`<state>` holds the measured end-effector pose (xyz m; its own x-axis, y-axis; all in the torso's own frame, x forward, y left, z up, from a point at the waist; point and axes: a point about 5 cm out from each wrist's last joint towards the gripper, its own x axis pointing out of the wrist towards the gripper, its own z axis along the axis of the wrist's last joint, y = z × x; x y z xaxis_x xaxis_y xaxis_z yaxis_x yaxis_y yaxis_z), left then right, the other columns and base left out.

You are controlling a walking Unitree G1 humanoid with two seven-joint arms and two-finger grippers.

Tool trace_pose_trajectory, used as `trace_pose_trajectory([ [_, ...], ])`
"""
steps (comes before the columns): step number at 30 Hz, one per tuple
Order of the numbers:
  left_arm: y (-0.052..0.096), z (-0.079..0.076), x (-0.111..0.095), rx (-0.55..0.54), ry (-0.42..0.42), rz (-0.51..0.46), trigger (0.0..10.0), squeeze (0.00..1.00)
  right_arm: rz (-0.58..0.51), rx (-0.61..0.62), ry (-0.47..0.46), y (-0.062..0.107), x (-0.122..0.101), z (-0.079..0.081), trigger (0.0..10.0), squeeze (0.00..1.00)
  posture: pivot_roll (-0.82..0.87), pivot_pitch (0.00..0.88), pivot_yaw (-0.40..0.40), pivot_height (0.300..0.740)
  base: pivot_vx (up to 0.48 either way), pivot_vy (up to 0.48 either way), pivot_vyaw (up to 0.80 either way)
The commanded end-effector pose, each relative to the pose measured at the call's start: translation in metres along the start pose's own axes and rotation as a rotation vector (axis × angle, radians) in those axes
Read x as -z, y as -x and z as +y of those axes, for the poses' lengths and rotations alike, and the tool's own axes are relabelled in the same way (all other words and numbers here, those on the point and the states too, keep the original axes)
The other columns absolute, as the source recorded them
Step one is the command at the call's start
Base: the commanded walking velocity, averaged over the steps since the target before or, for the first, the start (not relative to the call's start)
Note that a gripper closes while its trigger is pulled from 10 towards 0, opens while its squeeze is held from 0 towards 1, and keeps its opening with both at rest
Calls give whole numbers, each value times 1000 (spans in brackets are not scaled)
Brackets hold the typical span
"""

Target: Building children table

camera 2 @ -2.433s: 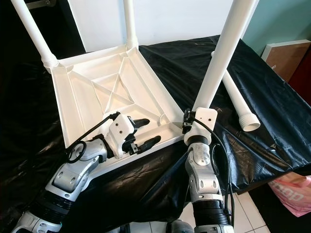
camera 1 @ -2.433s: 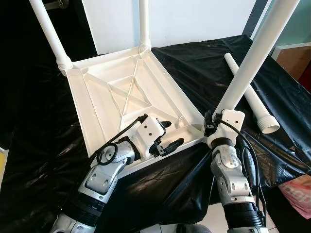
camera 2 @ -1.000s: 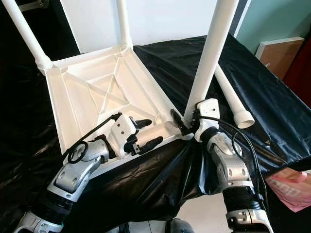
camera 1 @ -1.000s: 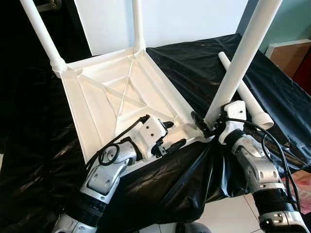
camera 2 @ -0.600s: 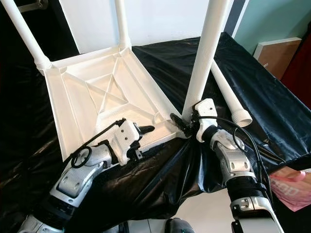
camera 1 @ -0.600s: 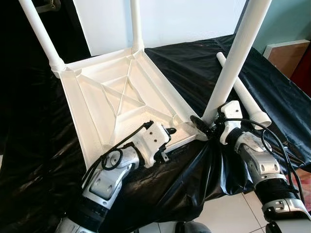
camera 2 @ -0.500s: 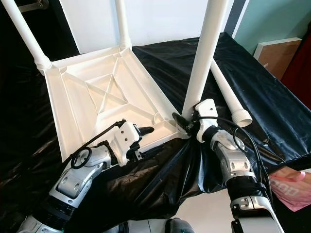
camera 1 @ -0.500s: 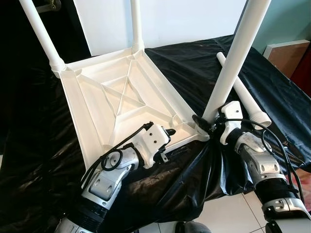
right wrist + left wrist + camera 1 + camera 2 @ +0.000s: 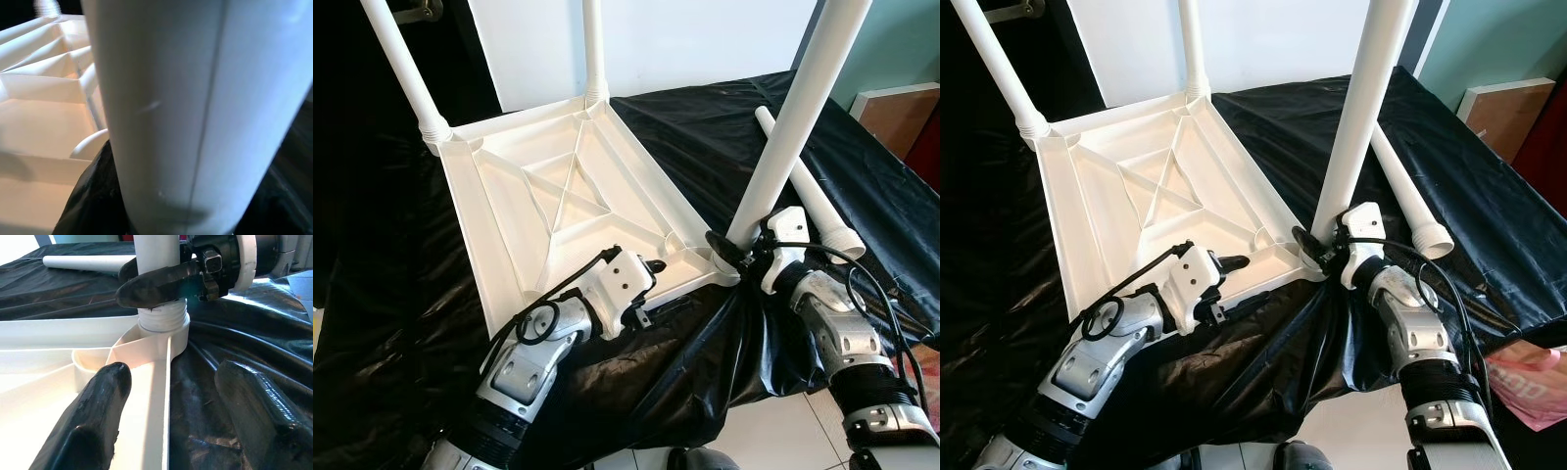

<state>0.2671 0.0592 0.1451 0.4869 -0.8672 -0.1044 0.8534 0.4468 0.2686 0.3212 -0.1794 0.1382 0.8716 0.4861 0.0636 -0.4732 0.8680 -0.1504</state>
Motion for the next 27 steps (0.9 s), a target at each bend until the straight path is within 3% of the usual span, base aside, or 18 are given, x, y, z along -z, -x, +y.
trace_pose_trajectory([
  [1, -1, -3, 3, 46, 0, 16, 10000, 0, 82, 97, -23, 7, 17, 4, 10000, 0, -21, 114, -1, 740, 0, 0, 0],
  [7, 1, -4, 3, 49, 1, 18, 10000, 0, 85, 199, -61, 7, 20, 12, 10000, 0, -20, 120, 2, 740, 0, 0, 0],
  [10, 2, -4, 4, 52, -1, 24, 10000, 0, 96, 359, -111, 9, 22, 16, 10000, 0, -19, 121, 5, 740, 0, 0, 0],
  [15, 3, -4, 4, 52, -1, 26, 10000, 0, 108, 439, -142, 10, 24, 22, 10000, 0, -18, 122, 6, 740, 0, 0, 0],
  [18, 3, -4, 4, 52, -2, 27, 10000, 0, 131, 574, -176, 10, 29, 33, 10000, 0, -15, 122, 4, 740, 0, 0, 0],
  [20, 3, -4, 4, 52, -2, 27, 10000, 0, 131, 574, -176, 10, 29, 33, 10000, 0, -15, 122, 4, 740, 0, 0, 0],
  [23, 3, -4, 4, 49, -1, 27, 10000, 0, 151, 685, -185, 9, 30, 44, 10000, 0, -10, 121, 3, 740, 0, 0, 0],
  [27, 4, -3, 4, 47, -1, 28, 10000, 0, 150, 698, -192, 7, 29, 47, 10000, 0, -8, 119, 3, 740, 0, 0, 0],
])
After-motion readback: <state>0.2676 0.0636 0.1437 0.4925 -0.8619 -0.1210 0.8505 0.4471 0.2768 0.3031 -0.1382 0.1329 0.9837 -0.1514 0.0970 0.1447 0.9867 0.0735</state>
